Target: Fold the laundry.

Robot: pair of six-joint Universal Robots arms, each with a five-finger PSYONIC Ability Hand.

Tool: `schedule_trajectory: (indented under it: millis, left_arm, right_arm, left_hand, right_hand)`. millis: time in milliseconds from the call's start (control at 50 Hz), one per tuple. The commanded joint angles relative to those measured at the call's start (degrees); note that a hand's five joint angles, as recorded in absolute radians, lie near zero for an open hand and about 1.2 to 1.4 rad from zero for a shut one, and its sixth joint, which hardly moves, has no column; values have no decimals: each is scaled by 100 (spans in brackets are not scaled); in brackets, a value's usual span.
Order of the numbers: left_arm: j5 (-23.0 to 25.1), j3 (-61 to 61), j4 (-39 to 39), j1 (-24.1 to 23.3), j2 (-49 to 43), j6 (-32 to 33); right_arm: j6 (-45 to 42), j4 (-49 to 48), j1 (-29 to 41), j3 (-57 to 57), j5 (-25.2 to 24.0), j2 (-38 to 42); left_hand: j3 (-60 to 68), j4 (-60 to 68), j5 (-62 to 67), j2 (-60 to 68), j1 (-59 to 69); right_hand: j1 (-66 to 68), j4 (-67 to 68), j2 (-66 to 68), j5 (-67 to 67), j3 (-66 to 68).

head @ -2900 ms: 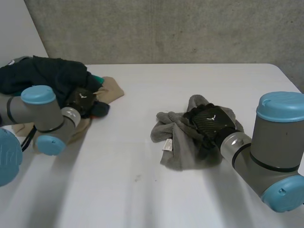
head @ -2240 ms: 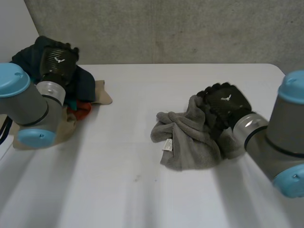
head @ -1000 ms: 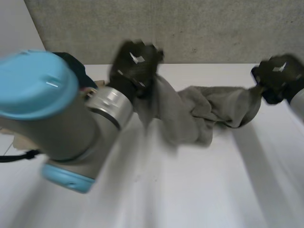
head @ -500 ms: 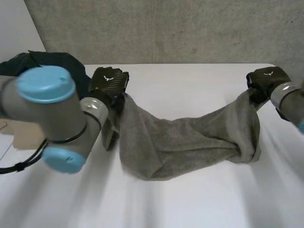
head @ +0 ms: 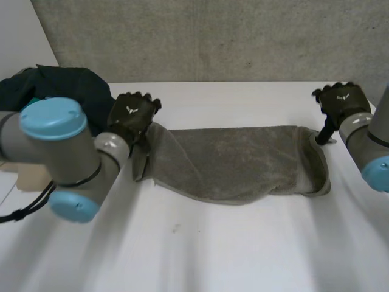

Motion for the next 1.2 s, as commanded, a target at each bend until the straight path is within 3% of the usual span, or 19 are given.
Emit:
schedule_trajectory:
  millis: [20, 140, 420, 480, 500, 540, 640, 800, 820, 960, 1200]
  left_arm:
    - [413, -1321, 61, -17, 725, 129]
    - [994, -1612, 385, -26, 472, 340]
    - [1003, -171, 492, 123, -1243, 701]
    - [994, 75, 439, 132, -1340, 683]
    - [985, 206, 422, 141, -1340, 648]
    - [985, 330, 413, 124, -1340, 622]
    - [1020, 602, 413, 115, -1445, 648]
    - [1003, 541, 316, 115, -1472, 639]
    - [1003, 446, 194, 106, -1420, 622]
    - [1056, -12, -387, 71, -919, 665]
    - [1064, -21, -387, 158, -1041, 701]
  right_arm:
    - [-177, 1030, -39, 936, -773, -606]
    - [-283, 1260, -48, 1684, -1196, -1038]
    - [-327, 619, -39, 2633, -1223, -1091]
    - [-327, 540, -48, 2695, -1223, -1099]
    - [-327, 513, -48, 2704, -1223, -1100]
    - [-318, 469, -48, 2774, -1214, -1100]
    - [-265, 434, -39, 2836, -1205, -1108]
    - [-204, 434, -39, 2862, -1179, -1108]
    - [-204, 425, -39, 2862, -1179, -1108]
    - [-195, 408, -39, 2836, -1214, -1108]
    - [-195, 311, -30, 2827, -1214, -1100]
  left_hand:
    - [583, 574, 554, 579, 529]
    - [1001, 992, 972, 997, 947]
    - [1878, 1869, 1849, 1874, 1824]
    - [3268, 3259, 3239, 3264, 3214]
    - [4706, 4697, 4678, 4703, 4653]
    - [5675, 5667, 5647, 5672, 5622]
    - [6013, 6004, 5984, 6009, 5959]
    - [5766, 5757, 5738, 5762, 5713]
    - [3599, 3590, 3570, 3595, 3545]
    - [1814, 1805, 1785, 1810, 1760]
    - [1794, 1785, 1765, 1790, 1740]
  right_hand:
    - [-95, -35, -24, -94, -27]
    - [517, 576, 587, 517, 584]
    - [584, 643, 654, 585, 652]
    - [801, 861, 872, 802, 869]
    - [853, 912, 923, 853, 921]
    - [937, 997, 1008, 938, 1005]
    - [1038, 1098, 1109, 1039, 1106]
    - [1038, 1098, 1109, 1039, 1106]
    - [1038, 1098, 1109, 1039, 1106]
    - [1005, 1064, 1075, 1005, 1072]
    - [1005, 1064, 1075, 1005, 1072]
